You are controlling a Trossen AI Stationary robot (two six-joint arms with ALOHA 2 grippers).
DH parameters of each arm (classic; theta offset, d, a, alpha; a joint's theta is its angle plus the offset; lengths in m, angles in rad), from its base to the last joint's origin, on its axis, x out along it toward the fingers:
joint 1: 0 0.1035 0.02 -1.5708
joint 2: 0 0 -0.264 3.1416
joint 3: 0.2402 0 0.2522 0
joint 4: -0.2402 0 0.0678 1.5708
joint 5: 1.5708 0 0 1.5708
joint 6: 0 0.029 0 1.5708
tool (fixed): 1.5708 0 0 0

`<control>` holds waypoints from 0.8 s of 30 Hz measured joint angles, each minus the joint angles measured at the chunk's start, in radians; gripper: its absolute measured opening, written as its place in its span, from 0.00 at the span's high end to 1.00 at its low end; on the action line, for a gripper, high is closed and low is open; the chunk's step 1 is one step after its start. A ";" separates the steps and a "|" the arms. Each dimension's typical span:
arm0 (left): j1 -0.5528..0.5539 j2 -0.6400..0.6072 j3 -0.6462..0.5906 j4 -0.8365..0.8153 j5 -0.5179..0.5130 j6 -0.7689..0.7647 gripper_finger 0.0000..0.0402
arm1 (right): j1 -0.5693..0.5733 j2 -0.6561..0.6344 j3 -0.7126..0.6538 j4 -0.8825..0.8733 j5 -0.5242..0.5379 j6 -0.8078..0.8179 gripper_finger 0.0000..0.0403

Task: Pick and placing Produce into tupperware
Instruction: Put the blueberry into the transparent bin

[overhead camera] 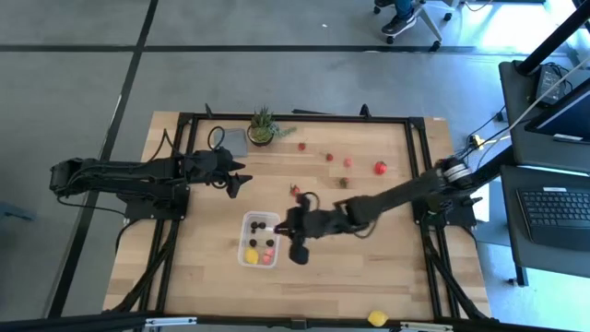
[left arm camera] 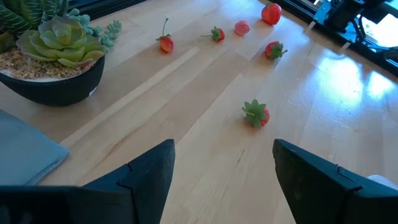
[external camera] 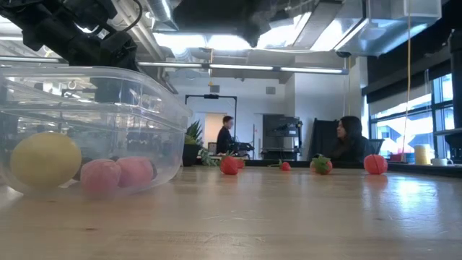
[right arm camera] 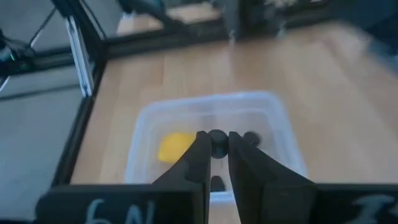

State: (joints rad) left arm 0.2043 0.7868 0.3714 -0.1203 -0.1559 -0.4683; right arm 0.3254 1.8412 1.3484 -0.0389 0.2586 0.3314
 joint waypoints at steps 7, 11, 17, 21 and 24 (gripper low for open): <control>0.000 0.000 0.000 0.000 0.000 0.000 0.35 | -0.038 0.223 0.167 -0.003 -0.120 0.000 0.89; 0.000 0.000 0.000 0.000 0.000 0.000 0.35 | -0.047 0.301 0.245 -0.015 -0.123 0.000 0.89; 0.000 0.000 0.000 -0.001 0.000 0.000 0.35 | -0.053 0.327 0.317 -0.098 -0.121 -0.035 0.85; 0.000 0.000 0.000 -0.002 0.000 0.007 0.35 | -0.057 0.329 0.317 -0.104 -0.122 -0.052 0.78; 0.000 0.000 0.000 -0.002 0.000 0.007 0.35 | -0.060 0.329 0.317 -0.109 -0.121 -0.050 0.72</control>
State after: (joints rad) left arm 0.2043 0.7868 0.3714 -0.1225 -0.1558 -0.4610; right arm 0.2654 2.1704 1.6657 -0.1484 0.1371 0.2813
